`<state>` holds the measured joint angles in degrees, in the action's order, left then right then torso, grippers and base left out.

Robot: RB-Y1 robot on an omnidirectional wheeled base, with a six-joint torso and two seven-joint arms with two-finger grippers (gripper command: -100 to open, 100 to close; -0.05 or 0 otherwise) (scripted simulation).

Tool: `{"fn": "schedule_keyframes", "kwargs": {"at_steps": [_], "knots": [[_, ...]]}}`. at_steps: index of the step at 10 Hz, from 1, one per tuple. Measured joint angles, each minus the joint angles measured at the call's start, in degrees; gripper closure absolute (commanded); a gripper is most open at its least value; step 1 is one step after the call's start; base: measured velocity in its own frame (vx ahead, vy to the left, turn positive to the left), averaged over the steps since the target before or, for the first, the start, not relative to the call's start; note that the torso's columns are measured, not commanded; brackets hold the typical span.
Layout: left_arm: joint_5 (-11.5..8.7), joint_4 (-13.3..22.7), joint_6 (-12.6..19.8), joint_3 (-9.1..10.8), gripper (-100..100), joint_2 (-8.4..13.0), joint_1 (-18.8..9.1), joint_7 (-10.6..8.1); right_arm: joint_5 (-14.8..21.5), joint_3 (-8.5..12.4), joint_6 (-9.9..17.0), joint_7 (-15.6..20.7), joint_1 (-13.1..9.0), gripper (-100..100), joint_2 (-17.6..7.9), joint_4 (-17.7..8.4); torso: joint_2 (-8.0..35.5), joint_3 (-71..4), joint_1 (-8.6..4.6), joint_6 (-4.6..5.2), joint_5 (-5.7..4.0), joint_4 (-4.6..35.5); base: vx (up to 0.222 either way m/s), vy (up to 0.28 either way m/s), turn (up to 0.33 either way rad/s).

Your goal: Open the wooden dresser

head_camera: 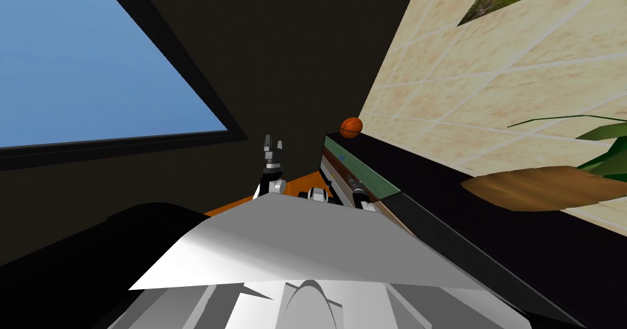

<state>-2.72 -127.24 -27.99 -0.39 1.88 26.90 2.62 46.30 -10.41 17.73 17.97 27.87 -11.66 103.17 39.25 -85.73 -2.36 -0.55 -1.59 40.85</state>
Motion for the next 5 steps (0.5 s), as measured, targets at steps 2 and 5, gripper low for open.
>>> {"fn": "schedule_keyframes", "kwargs": {"at_steps": [2, 5], "knots": [[0.0, 0.0, 0.0, 0.0, 0, 0.0, 0.0, 0.0, 0.66, -0.02, -0.29, 0.04, 0.39, -100, 0.64, 0.1, -0.09, -0.03, 0.02, -0.04, -0.02, -0.03, -0.001, -0.004, -0.007], [0.0, 0.0, 0.0, -0.01, 0, -0.01, 0.0, 0.0, 2.58, -0.5, 1.62, 1.37, -0.26, -100, -0.01, 0.06, 0.42, 0.12, 0.76, -0.02, 0.31, 0.21, -0.011, 0.072, -0.005]]}}
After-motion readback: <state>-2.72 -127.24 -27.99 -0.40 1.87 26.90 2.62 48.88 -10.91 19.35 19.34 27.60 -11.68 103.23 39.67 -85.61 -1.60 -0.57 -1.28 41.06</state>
